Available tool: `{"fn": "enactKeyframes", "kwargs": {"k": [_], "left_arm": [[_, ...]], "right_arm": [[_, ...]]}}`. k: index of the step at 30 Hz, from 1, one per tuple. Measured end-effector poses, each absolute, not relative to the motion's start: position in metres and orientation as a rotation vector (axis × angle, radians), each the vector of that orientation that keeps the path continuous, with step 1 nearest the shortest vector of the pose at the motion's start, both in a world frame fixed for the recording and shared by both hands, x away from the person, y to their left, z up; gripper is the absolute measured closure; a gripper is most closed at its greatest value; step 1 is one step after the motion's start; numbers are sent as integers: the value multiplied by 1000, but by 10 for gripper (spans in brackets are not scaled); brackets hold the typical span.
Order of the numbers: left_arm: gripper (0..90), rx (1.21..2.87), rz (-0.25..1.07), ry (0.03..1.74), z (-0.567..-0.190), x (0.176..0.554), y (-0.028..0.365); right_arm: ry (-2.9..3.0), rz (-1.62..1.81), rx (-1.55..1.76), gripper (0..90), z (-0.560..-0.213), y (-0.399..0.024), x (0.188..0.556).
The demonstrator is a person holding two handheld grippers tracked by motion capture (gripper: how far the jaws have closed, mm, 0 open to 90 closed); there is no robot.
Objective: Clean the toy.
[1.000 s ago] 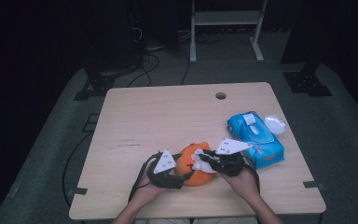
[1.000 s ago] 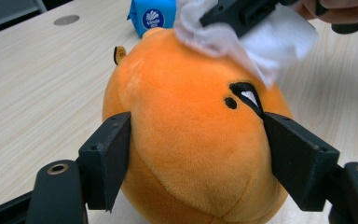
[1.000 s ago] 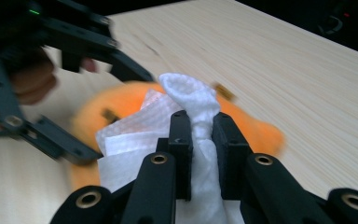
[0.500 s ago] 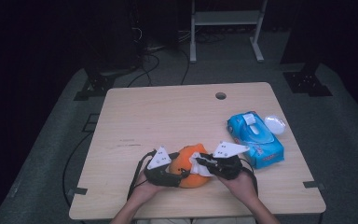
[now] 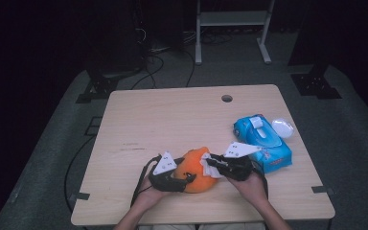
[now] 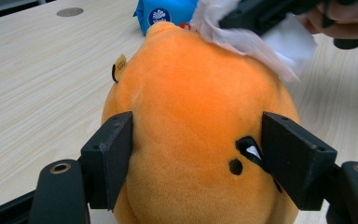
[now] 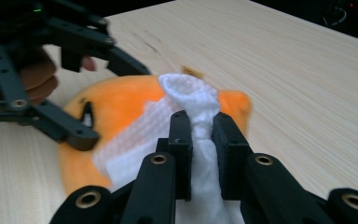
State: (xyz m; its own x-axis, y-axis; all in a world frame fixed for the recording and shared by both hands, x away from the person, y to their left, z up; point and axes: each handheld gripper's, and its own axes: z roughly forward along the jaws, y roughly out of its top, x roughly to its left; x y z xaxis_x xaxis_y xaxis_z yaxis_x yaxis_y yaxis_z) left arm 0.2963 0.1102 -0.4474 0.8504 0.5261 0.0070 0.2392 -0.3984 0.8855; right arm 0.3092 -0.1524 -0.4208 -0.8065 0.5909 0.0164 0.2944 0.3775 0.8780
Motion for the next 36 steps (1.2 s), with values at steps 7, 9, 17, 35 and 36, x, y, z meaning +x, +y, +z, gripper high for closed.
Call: {"fn": "enactKeyframes", "kwargs": {"k": [7, 9, 17, 35, 36], "left_arm": [[278, 2008, 368, 539, -446, 293, 105], [278, 2005, 368, 540, -446, 292, 104], [140, 1953, 324, 567, -437, 296, 110], [244, 2015, 349, 534, -442, 289, 99], [245, 2018, 361, 527, -442, 288, 99]], "right_arm": [[2330, 1440, 865, 783, -425, -162, 314], [2339, 1468, 812, 782, -420, -155, 310], [2414, 1432, 759, 783, -429, -152, 309], [2382, 1443, 735, 780, -417, -148, 301], [2384, 1438, 718, 781, -415, -145, 299]]}}
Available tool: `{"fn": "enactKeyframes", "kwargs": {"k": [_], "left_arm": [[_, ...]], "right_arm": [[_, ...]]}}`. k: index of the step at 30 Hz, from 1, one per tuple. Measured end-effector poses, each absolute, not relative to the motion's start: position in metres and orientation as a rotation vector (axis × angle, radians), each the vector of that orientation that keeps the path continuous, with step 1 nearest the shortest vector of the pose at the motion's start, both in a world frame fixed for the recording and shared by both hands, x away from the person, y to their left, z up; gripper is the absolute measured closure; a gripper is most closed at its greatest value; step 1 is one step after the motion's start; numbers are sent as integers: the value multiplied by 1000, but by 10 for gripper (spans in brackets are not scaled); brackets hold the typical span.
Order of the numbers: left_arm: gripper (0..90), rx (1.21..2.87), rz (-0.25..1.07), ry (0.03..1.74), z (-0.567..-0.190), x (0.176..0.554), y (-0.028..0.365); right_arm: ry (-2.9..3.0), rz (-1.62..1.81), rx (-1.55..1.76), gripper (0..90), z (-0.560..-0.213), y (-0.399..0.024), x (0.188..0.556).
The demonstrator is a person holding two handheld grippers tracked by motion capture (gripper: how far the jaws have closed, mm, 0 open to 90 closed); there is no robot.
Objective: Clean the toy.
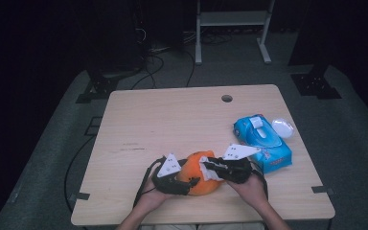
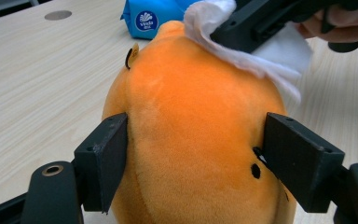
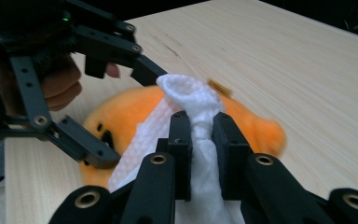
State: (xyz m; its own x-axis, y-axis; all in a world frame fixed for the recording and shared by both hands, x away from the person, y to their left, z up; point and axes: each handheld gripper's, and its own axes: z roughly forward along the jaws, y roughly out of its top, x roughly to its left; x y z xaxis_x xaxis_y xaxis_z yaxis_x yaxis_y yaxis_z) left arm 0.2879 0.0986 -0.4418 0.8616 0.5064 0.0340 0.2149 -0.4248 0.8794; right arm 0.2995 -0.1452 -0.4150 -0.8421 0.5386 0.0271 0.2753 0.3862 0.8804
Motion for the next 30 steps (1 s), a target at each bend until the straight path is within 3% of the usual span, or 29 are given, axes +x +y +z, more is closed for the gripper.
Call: {"fn": "enactKeyframes", "kwargs": {"k": [7, 13, 15, 17, 23, 27, 30], "left_arm": [[238, 2021, 370, 492, -440, 286, 94], [45, 1949, 251, 574, -441, 300, 107], [35, 1938, 185, 609, -444, 304, 109], [109, 1938, 128, 607, -446, 305, 109], [302, 1979, 253, 547, -440, 295, 104], [311, 2035, 385, 440, -433, 281, 89], [316, 2031, 400, 431, -434, 278, 88]], "right_arm": [[2370, 1415, 805, 778, -423, -159, 310], [2440, 1418, 728, 782, -423, -159, 309], [2450, 1426, 732, 783, -423, -161, 309], [2449, 1425, 733, 782, -423, -161, 310], [2399, 1456, 719, 784, -415, -153, 302], [2400, 1482, 597, 785, -405, -131, 287], [2393, 1421, 550, 785, -400, -126, 285]]}}
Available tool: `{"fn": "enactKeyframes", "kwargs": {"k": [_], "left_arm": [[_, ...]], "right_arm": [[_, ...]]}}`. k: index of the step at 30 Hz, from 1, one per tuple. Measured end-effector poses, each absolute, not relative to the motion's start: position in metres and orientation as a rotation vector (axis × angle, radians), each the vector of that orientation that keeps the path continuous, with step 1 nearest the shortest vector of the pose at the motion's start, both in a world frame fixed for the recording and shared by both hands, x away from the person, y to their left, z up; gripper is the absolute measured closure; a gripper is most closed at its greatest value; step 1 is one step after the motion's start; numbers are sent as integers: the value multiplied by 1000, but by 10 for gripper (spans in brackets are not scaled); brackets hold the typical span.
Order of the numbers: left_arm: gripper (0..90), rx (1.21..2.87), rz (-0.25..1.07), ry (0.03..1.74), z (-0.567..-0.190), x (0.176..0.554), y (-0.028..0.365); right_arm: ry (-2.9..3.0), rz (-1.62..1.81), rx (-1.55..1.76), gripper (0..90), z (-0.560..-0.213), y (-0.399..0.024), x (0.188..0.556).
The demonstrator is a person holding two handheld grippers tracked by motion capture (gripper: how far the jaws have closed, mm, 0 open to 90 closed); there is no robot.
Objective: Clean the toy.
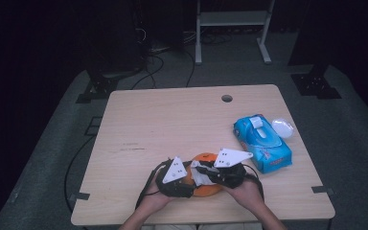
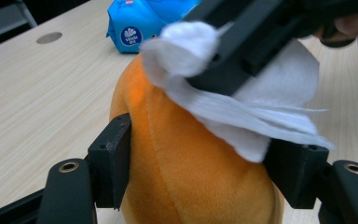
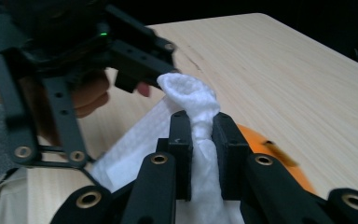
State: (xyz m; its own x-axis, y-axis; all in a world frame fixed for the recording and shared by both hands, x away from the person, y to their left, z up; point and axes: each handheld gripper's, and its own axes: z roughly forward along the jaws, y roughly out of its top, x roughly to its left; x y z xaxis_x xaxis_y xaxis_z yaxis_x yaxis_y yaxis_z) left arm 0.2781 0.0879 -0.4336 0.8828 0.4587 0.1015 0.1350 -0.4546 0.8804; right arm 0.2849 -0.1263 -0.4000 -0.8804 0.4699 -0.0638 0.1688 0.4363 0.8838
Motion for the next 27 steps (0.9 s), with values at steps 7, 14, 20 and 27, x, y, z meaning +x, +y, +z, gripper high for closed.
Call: {"fn": "enactKeyframes", "kwargs": {"k": [7, 14, 20, 27], "left_arm": [[259, 2014, 372, 411, -434, 279, 86], [168, 1974, 192, 533, -440, 295, 101], [295, 2028, 340, 449, -435, 280, 87], [333, 2024, 311, 488, -439, 286, 97]], "right_arm": [[2372, 1440, 725, 785, -409, -160, 302], [2380, 1406, 702, 786, -410, -153, 301], [2409, 1426, 550, 785, -401, -121, 279], [2356, 1379, 690, 785, -408, -152, 298]]}}
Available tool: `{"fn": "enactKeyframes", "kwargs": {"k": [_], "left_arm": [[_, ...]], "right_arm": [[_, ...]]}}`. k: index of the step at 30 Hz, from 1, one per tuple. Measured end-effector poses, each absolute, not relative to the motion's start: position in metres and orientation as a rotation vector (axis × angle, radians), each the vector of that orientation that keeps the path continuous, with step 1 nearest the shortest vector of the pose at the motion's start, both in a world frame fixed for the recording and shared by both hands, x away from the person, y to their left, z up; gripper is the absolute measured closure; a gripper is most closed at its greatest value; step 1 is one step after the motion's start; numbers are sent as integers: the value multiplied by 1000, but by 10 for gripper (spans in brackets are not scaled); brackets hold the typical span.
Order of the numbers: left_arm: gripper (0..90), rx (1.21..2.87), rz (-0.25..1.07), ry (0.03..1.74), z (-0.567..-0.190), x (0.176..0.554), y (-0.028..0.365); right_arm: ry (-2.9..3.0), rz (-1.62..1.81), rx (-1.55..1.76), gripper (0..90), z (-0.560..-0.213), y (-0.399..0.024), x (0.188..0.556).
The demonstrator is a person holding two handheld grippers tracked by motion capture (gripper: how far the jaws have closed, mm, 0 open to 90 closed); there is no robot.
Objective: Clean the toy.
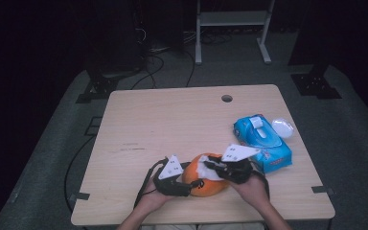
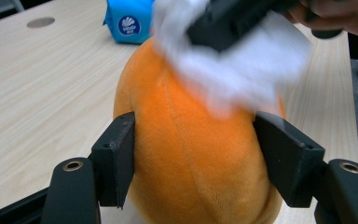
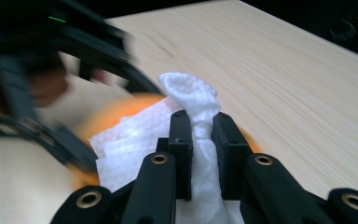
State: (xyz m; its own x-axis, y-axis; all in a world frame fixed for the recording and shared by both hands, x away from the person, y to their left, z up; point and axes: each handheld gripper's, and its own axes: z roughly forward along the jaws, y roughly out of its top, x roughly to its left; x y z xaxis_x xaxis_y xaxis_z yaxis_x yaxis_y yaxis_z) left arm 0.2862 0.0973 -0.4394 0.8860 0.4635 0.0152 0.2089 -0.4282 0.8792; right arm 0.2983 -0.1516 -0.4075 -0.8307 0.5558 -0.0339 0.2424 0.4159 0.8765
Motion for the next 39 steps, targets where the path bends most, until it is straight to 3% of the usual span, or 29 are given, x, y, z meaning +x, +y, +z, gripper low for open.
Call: {"fn": "enactKeyframes", "kwargs": {"k": [5, 8, 11, 17, 23, 29, 34, 39], "left_arm": [[325, 2025, 302, 489, -439, 287, 97], [183, 1951, 231, 503, -434, 293, 102], [120, 1915, 161, 541, -432, 298, 102], [299, 1981, 250, 528, -439, 294, 95], [318, 1988, 270, 532, -439, 292, 95], [333, 1991, 287, 532, -439, 291, 97], [337, 1986, 289, 534, -440, 291, 98], [337, 1984, 283, 534, -440, 293, 96]], "right_arm": [[2328, 1395, 793, 785, -414, -173, 307], [2346, 1395, 749, 786, -416, -163, 302], [2383, 1468, 657, 785, -415, -147, 292], [2386, 1419, 640, 784, -412, -150, 294], [2320, 1391, 789, 783, -411, -177, 307], [2353, 1387, 695, 783, -407, -163, 299], [2311, 1398, 889, 783, -416, -192, 313], [2317, 1497, 745, 782, -400, -176, 300]]}}
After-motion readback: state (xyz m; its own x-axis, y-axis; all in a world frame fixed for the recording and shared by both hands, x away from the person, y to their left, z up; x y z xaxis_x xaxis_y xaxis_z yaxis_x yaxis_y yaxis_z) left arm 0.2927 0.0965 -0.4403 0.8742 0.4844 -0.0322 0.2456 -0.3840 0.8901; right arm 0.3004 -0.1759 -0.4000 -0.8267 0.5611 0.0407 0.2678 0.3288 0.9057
